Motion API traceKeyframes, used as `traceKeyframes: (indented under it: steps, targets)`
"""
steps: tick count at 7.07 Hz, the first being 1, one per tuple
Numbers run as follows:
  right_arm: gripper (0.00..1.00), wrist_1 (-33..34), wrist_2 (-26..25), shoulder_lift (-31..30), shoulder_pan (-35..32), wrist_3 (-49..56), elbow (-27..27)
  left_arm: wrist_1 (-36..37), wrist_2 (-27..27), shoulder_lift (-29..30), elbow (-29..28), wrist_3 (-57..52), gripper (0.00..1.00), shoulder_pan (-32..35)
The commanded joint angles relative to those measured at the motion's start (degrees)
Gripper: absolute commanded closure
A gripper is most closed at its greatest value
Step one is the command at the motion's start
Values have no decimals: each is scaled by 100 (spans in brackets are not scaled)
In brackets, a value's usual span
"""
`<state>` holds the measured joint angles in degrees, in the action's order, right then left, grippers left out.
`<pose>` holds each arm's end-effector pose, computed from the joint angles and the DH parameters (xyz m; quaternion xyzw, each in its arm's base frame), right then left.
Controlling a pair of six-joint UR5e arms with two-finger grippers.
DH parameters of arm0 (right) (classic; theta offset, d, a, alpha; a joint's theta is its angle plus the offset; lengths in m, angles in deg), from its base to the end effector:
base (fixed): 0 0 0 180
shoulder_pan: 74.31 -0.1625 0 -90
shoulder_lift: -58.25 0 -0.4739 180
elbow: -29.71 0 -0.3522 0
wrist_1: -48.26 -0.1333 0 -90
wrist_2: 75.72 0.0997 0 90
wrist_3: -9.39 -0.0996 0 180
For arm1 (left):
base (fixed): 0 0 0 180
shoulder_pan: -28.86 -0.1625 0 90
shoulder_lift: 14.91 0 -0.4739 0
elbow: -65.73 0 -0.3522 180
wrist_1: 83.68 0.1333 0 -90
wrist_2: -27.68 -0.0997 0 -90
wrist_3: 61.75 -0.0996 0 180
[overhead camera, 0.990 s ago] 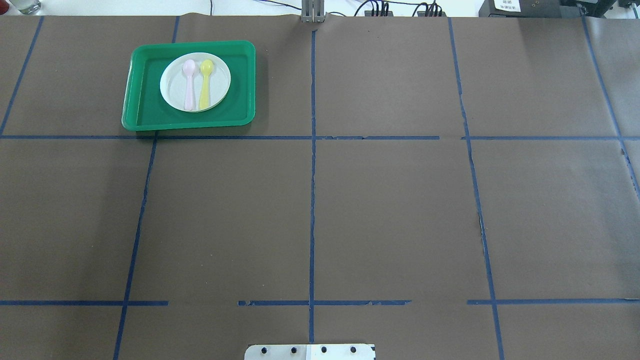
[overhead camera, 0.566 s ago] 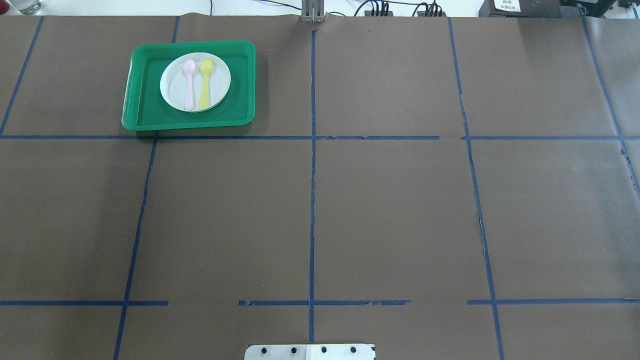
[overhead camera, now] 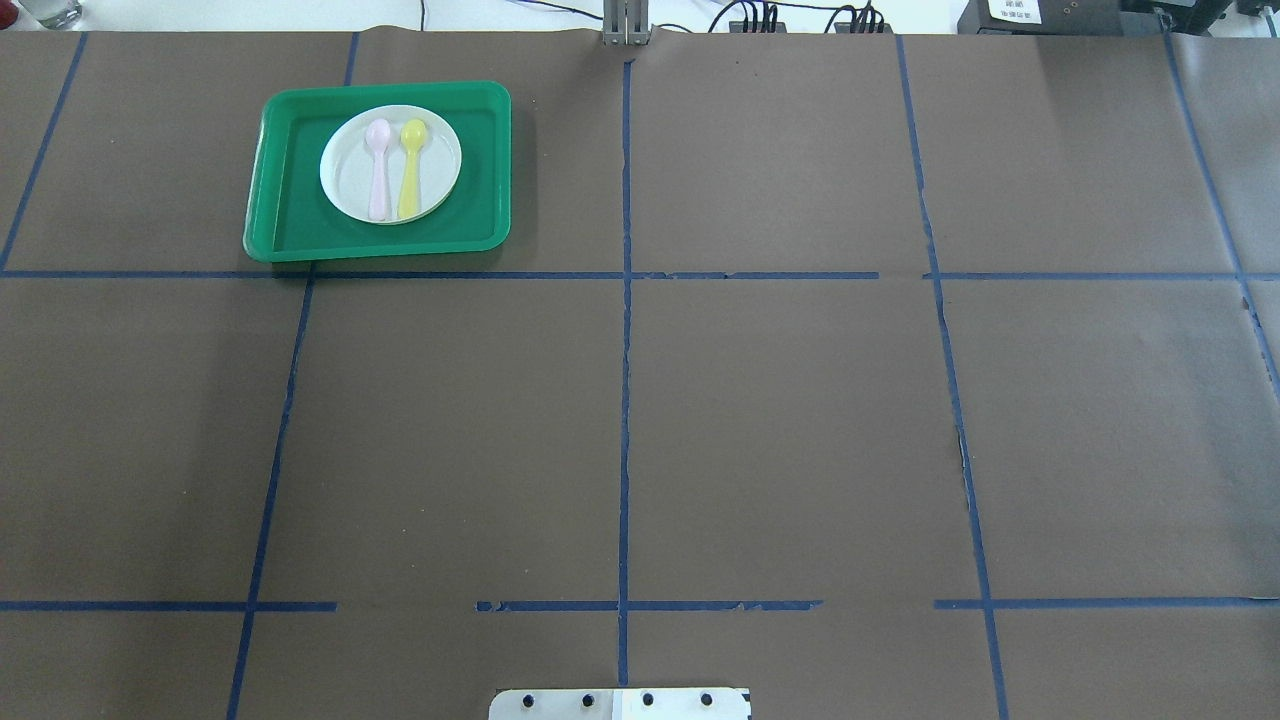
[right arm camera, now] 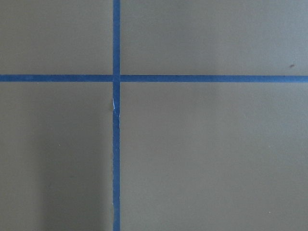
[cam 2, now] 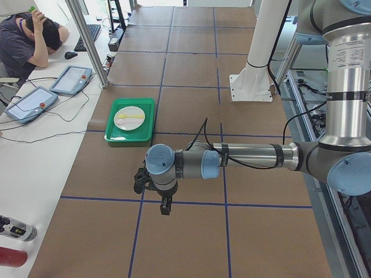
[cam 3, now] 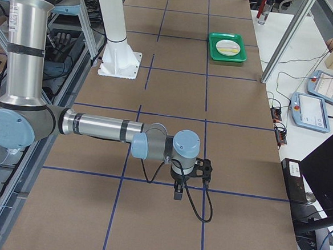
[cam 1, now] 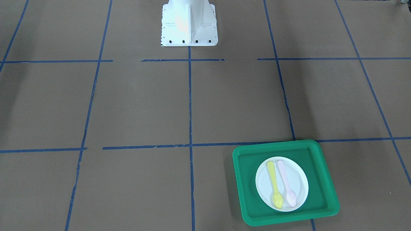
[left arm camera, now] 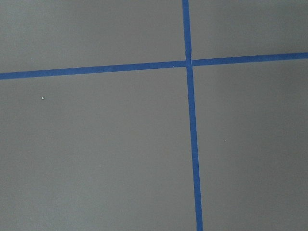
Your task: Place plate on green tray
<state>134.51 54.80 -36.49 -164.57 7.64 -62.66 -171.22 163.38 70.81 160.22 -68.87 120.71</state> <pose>0.0705 -0.4139 0.7226 0.0068 -0.3464 0.0123 0.9380 -0.0753 -0.4115 0.7072 0.0123 0.3885 0.0347 0.9207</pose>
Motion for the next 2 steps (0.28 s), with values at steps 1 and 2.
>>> traceKeyframes:
  steps: [1,2]
  targets:
    - [0,-3,0,0,0,0,0,0,0,-3,9,0,0,0]
    - [0,6,0,0,0,0,0,0,0,6,17,0,0,0]
